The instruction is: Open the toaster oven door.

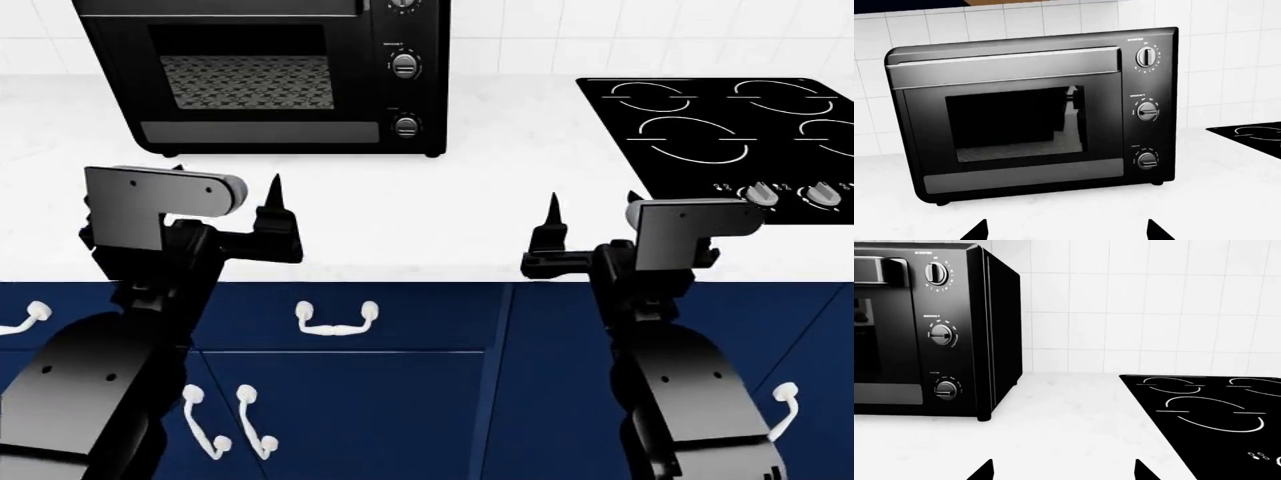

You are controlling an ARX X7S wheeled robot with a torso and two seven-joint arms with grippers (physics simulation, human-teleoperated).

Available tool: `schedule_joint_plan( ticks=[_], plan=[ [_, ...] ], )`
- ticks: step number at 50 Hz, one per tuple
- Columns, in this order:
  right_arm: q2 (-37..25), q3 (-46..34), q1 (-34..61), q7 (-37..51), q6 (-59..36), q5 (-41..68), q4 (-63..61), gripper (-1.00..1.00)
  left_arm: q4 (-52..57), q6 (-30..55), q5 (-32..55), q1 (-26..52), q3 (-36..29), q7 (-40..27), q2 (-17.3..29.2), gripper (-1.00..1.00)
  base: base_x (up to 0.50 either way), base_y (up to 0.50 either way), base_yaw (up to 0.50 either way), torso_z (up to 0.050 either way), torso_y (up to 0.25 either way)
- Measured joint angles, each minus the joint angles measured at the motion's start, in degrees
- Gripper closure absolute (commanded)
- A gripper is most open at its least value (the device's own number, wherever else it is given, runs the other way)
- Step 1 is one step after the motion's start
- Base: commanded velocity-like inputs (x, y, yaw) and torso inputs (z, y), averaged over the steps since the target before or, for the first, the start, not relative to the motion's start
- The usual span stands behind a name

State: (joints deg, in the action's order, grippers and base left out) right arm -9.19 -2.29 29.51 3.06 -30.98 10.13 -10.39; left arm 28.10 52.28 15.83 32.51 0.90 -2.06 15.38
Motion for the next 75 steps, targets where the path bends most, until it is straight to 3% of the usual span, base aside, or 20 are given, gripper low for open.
schedule_joint_plan(
  ticks=[17,40,48,61,68,75],
  plan=[
    [-0.64,0.10,2.84,0.03,-2.77,1.70,-0.50,-1.00,1.78,5.43,0.65,4.82,-0.88,-0.48,2.06,-1.00,0.21,0.00,0.00,0.000,0.000],
    [-0.81,-0.26,2.93,0.29,-2.30,2.98,0.13,-1.00,2.61,6.76,0.63,6.04,-3.05,-0.42,3.80,-1.00,0.22,0.00,0.00,0.000,0.000],
    [-0.88,-0.08,2.54,0.44,-1.62,3.46,0.26,-1.00,3.61,4.76,-5.15,9.64,-13.22,1.84,11.61,-1.00,0.00,0.00,0.00,0.000,0.000],
    [-0.61,-0.59,2.16,0.31,-0.46,4.27,0.81,-1.00,1.99,-1.42,-19.48,25.31,-36.72,13.75,26.70,-1.00,0.00,0.00,0.00,0.000,0.000],
    [-0.66,-0.60,2.14,0.37,-0.42,4.87,0.56,-1.00,-2.00,-6.80,-24.45,31.99,-44.90,19.37,30.60,-1.00,0.00,0.00,0.00,0.000,0.000],
    [-0.78,-0.59,2.37,0.47,-0.45,5.38,0.45,-1.00,-8.02,-12.47,-27.11,37.15,-50.02,23.34,31.59,-1.00,0.00,0.00,0.00,0.000,0.000]
  ],
)
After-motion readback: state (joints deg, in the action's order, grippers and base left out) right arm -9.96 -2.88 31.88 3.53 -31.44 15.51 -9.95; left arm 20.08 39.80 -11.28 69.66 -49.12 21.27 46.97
